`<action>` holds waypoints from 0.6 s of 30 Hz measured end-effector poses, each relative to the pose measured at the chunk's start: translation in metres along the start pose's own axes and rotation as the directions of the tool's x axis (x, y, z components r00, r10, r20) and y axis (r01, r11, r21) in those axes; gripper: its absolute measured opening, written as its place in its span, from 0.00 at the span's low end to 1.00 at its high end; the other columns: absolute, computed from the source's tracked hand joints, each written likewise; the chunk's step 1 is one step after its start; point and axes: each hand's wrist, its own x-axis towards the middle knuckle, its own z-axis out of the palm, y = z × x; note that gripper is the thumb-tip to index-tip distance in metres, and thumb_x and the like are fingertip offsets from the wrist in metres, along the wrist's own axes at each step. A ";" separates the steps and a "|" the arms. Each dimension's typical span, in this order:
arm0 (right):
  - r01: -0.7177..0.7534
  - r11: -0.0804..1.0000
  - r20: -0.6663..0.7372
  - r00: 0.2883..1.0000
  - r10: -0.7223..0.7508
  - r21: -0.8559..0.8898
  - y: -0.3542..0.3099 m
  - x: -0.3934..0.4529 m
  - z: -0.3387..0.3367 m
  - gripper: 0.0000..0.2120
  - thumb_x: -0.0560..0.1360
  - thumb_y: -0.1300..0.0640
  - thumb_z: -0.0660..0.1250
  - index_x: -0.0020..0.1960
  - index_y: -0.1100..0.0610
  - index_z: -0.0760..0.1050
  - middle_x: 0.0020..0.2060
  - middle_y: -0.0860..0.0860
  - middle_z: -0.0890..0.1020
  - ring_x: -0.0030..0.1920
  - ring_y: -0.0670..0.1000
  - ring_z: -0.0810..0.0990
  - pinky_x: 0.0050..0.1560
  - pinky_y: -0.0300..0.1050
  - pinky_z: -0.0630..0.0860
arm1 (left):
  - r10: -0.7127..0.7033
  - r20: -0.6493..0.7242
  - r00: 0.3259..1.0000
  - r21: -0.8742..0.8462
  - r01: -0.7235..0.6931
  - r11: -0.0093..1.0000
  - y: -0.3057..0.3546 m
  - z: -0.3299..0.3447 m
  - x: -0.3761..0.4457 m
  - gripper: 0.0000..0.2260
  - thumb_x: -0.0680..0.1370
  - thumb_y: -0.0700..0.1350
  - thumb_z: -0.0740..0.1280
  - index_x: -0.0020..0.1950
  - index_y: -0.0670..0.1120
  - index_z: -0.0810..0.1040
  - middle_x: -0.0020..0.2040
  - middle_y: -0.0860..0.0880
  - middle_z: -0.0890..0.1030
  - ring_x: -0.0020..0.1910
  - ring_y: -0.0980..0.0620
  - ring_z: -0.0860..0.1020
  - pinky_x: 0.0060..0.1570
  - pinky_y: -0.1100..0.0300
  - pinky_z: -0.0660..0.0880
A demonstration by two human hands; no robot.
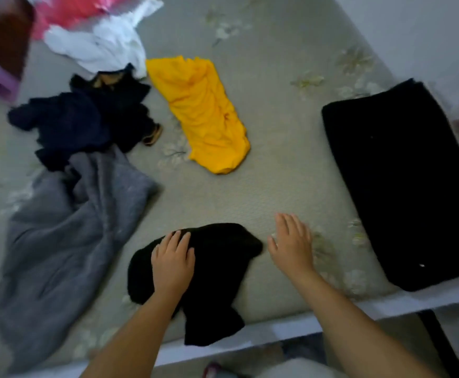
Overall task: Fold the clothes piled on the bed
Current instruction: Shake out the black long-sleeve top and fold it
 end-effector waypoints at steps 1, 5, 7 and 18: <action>0.041 0.999 0.018 0.999 -0.041 -0.015 -0.017 -0.008 0.008 0.23 0.65 0.50 0.55 0.57 0.59 0.66 0.47 0.60 0.83 0.48 0.61 0.82 0.45 0.62 0.77 | -0.043 -0.008 0.999 -0.006 0.043 0.999 -0.025 -0.002 -0.019 0.22 0.73 0.49 0.54 0.53 0.39 0.81 0.52 0.37 0.81 0.52 0.35 0.79 0.48 0.37 0.74; 0.158 0.978 0.098 0.985 -0.145 -0.138 -0.087 -0.052 0.041 0.24 0.65 0.51 0.64 0.57 0.61 0.75 0.48 0.59 0.83 0.50 0.61 0.82 0.47 0.63 0.76 | -0.171 0.001 0.985 0.005 0.171 0.985 -0.119 -0.004 -0.097 0.22 0.71 0.52 0.55 0.53 0.40 0.81 0.49 0.39 0.82 0.49 0.37 0.81 0.44 0.40 0.75; 0.194 0.966 0.110 0.978 -0.177 -0.173 -0.120 -0.078 0.059 0.24 0.62 0.53 0.72 0.56 0.63 0.78 0.49 0.60 0.83 0.51 0.62 0.81 0.48 0.65 0.74 | -0.223 0.020 0.975 -0.006 0.223 0.975 -0.161 -0.001 -0.132 0.23 0.71 0.52 0.55 0.52 0.40 0.81 0.49 0.39 0.82 0.48 0.37 0.81 0.43 0.41 0.76; 0.363 0.845 0.174 0.932 -0.319 -0.394 -0.198 -0.120 0.121 0.28 0.71 0.38 0.57 0.61 0.58 0.69 0.56 0.63 0.78 0.55 0.64 0.78 0.49 0.63 0.75 | -0.271 0.027 0.962 -0.172 0.272 0.947 -0.268 0.050 -0.210 0.22 0.70 0.53 0.56 0.52 0.42 0.82 0.51 0.39 0.82 0.49 0.36 0.80 0.41 0.39 0.75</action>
